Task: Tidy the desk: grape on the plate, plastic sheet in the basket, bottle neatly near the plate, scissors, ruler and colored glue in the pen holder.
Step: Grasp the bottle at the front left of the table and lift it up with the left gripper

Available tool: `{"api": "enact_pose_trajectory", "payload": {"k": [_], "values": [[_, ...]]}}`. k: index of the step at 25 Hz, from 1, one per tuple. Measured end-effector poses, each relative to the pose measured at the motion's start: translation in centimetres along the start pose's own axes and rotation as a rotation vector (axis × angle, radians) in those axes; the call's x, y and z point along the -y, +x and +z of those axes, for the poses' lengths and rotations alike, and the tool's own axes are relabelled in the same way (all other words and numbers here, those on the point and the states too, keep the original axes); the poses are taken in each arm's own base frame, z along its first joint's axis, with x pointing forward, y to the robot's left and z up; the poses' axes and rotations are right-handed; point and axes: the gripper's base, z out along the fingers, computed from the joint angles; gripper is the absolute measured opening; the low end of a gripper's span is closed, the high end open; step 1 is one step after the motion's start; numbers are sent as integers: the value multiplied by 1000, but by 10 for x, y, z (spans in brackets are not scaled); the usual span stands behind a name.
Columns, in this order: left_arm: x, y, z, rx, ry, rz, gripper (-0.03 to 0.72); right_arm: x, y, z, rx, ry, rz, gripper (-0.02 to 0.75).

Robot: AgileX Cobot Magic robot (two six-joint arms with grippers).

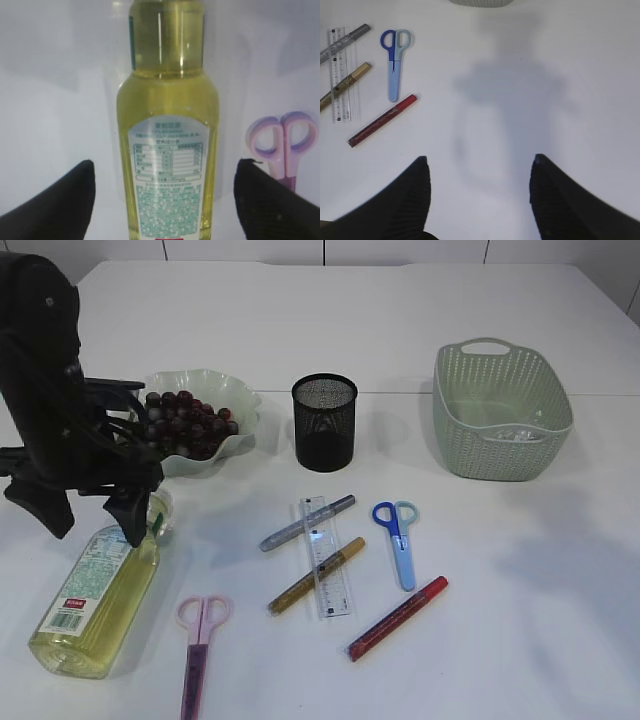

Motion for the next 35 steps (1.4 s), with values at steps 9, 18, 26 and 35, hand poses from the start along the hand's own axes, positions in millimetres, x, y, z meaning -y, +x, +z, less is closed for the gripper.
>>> {"api": "enact_pose_trajectory", "payload": {"k": [9,18,26,35], "values": [[7,-18,3,-21,30,-14,608,0,0,0,0,0,0,490],[7,-18,7,-59,26,-14,598,0,0,0,0,0,0,490],[3,-20,30,-133,3,-22,594,0,0,0,0,0,0,490],[4,-21,33,-140,7,-25,586,1,0,0,0,7,-2,490]]}}
